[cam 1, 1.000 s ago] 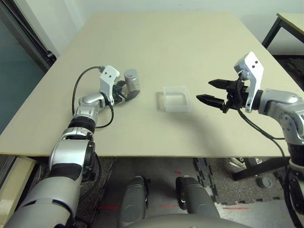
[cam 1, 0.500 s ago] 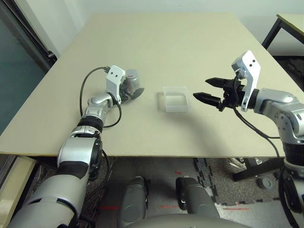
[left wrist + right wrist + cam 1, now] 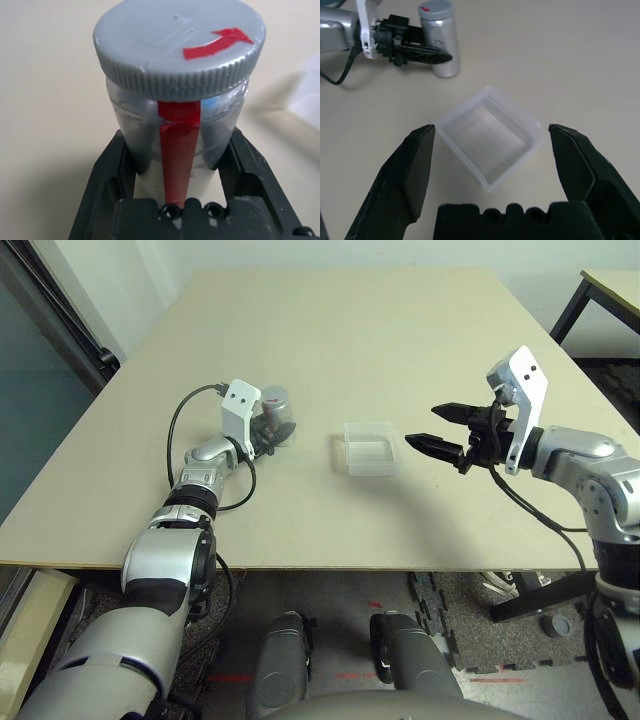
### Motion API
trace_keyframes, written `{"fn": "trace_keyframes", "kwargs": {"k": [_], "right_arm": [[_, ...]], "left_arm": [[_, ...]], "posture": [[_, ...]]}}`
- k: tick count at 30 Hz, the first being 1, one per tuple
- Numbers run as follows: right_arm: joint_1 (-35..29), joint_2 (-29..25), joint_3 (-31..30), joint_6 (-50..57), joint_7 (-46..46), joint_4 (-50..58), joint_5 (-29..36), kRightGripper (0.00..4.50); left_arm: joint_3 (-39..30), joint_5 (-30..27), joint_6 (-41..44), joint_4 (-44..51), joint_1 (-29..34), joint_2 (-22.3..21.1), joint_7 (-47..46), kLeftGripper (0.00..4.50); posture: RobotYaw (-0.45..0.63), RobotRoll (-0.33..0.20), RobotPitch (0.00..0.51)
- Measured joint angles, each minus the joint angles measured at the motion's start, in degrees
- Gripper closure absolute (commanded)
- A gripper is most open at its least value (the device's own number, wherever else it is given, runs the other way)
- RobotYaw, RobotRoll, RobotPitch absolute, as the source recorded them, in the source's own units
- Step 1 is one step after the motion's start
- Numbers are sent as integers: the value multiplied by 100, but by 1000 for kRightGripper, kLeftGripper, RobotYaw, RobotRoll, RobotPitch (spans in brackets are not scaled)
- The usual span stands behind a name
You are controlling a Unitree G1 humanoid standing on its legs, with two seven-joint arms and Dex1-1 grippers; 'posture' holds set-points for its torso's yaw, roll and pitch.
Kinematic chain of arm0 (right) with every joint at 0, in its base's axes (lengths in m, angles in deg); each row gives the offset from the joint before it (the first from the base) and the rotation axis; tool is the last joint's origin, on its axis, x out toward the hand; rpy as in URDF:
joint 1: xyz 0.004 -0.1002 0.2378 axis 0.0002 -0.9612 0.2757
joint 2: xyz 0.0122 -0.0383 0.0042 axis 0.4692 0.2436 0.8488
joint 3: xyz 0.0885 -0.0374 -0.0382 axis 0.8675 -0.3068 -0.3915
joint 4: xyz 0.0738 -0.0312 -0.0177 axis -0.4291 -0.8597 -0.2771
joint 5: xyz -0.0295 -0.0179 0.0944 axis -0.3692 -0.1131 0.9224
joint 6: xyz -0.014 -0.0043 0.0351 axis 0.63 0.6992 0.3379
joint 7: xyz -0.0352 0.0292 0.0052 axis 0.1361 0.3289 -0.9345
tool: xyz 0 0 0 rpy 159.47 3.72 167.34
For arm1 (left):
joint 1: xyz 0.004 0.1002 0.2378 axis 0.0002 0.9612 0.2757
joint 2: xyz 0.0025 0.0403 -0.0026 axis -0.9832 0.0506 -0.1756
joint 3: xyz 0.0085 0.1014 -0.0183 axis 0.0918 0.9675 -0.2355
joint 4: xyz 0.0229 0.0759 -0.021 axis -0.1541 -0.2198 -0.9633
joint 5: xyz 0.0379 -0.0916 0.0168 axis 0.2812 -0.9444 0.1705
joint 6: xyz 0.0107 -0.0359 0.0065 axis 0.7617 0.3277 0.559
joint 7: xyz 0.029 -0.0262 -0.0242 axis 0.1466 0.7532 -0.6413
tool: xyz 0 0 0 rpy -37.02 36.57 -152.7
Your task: Pour the medicine from the bottle into the box.
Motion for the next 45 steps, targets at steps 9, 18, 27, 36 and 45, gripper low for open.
{"fn": "trace_keyframes", "kwargs": {"k": [9, 18, 27, 36, 45], "right_arm": [[882, -71, -242, -91, 811, -661, 112, 0], [1597, 372, -633, -56, 1190, -692, 320, 0], [1926, 822, -829, 29, 1200, -676, 389, 0], [2061, 1043, -932, -34, 1122, -856, 294, 0], [2111, 1185, -994, -98, 1067, -988, 180, 906]], "left_arm": [[652, -302, 1987, 2735, 202, -544, 2520, 2036], [988, -711, 3228, 4781, 558, -791, 3073, 2036], [1171, -812, 3284, 5218, 621, -735, 2948, 2036], [1369, -853, 3282, 5323, 601, -596, 2922, 2036], [1490, -885, 3279, 5372, 595, -539, 2917, 2036]], "posture": [[48, 0, 92], [79, 0, 90], [87, 0, 86], [83, 0, 86], [85, 0, 85]]}}
